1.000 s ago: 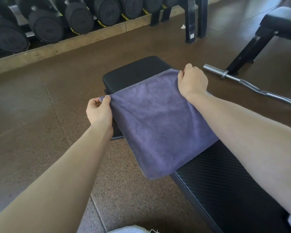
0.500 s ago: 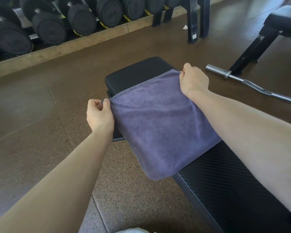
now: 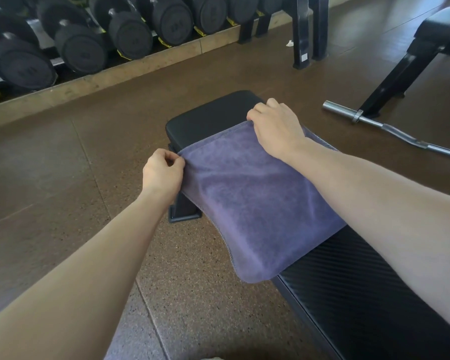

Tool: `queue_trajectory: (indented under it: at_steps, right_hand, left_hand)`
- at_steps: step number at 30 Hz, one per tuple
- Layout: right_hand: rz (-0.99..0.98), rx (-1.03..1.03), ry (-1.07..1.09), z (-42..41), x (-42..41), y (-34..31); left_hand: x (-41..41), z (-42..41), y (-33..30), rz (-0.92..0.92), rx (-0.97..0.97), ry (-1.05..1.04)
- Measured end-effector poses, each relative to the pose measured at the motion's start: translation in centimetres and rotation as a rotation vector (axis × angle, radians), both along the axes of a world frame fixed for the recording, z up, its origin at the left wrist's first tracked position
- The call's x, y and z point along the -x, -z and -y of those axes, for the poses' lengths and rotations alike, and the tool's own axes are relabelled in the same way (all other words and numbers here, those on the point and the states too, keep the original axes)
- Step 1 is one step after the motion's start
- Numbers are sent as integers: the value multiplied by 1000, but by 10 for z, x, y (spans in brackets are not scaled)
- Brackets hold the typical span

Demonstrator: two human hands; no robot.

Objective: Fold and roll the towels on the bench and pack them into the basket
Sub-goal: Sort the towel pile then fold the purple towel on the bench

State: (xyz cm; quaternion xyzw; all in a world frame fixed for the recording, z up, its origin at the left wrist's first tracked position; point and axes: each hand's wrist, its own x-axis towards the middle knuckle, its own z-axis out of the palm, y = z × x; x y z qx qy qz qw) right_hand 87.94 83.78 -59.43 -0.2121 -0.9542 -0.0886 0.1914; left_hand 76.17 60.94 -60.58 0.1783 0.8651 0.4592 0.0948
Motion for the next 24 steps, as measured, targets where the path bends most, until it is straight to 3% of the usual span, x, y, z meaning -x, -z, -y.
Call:
queue_trajectory:
  at_steps: [3, 12, 17, 20, 24]
  right_hand:
    - [15, -45, 6, 2, -1, -4]
    - [37, 143, 90, 2, 12, -13]
    - [92, 114, 196, 6, 14, -8]
    - [133, 70, 201, 16, 13, -13]
    - [108, 185, 221, 21, 2, -16]
  left_hand:
    - [0, 2, -3, -49, -31, 13]
    - [7, -3, -5, -71, -44, -39]
    - [6, -6, -2, -67, -49, -75]
    - [-3, -6, -1, 153, -91, -109]
    - [-33, 7, 12, 704, -202, -59]
